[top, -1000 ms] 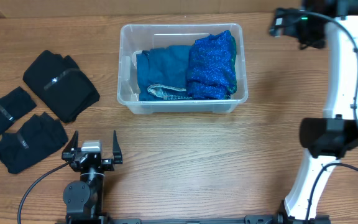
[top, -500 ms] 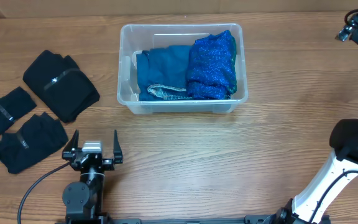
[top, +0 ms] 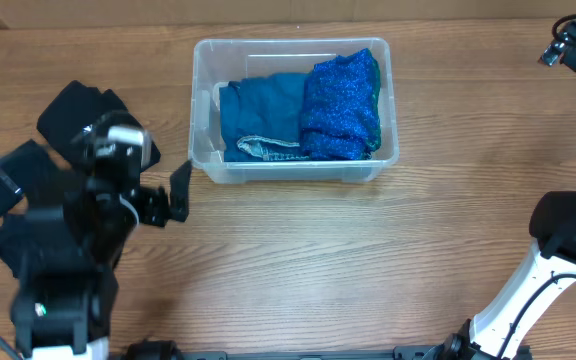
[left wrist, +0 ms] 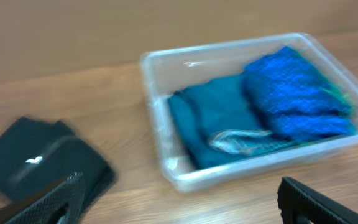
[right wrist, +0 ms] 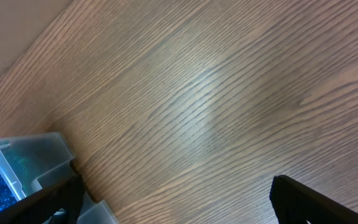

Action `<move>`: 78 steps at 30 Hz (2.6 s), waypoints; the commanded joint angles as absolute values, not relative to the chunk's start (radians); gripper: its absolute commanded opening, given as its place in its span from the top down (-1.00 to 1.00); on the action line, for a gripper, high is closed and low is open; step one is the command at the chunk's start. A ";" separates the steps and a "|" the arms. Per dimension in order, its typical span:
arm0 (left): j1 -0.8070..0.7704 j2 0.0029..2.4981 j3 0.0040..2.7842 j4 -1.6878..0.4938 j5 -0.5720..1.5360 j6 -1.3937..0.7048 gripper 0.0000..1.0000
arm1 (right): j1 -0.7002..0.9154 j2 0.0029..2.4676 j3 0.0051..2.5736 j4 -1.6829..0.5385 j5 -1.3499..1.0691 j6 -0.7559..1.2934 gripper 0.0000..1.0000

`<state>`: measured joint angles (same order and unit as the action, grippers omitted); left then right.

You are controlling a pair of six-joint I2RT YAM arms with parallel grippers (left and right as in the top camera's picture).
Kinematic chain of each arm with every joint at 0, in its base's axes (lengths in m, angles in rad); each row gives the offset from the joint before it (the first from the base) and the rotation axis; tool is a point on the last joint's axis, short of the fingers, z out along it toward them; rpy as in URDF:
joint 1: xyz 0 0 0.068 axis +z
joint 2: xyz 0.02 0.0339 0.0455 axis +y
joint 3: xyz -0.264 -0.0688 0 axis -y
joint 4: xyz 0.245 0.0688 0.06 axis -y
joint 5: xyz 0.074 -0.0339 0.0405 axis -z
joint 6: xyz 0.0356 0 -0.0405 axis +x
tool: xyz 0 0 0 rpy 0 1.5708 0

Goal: Pack container
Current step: 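Raise the right arm away and reach the left gripper toward the black clothes, then grasp the folded black garment with the left gripper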

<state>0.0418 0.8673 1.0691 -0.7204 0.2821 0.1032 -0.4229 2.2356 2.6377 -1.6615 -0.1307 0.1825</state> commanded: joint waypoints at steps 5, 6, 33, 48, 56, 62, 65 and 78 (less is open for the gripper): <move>0.091 1.055 1.182 -0.736 0.372 -0.071 -1.00 | -0.421 2.200 2.664 -1.658 -0.131 0.183 -1.00; 0.126 1.084 1.182 -0.738 0.344 -0.131 -1.00 | -0.421 2.200 2.664 -1.658 -0.131 0.183 -1.00; 0.672 1.878 1.182 -0.283 0.722 -0.271 -1.00 | -0.421 2.200 2.664 -1.658 -0.131 0.183 -1.00; 0.656 1.911 1.182 -0.344 0.480 -0.334 -1.00 | -0.421 2.200 2.664 -1.658 -0.131 0.183 -1.00; 0.646 2.009 1.182 -0.237 0.498 -0.337 -1.00 | -0.421 2.200 2.664 -1.658 -0.131 0.184 -1.00; 0.624 2.022 1.182 -0.095 0.551 -0.368 -0.12 | -0.421 2.200 2.664 -1.658 -0.131 0.183 -1.00; 0.607 2.022 1.182 -0.059 0.565 -0.374 -0.25 | -0.421 2.200 2.664 -1.658 -0.131 0.183 -1.00; 0.569 2.008 1.220 -0.038 0.701 -0.440 0.92 | -0.421 2.200 2.664 -1.658 -0.131 0.183 -1.00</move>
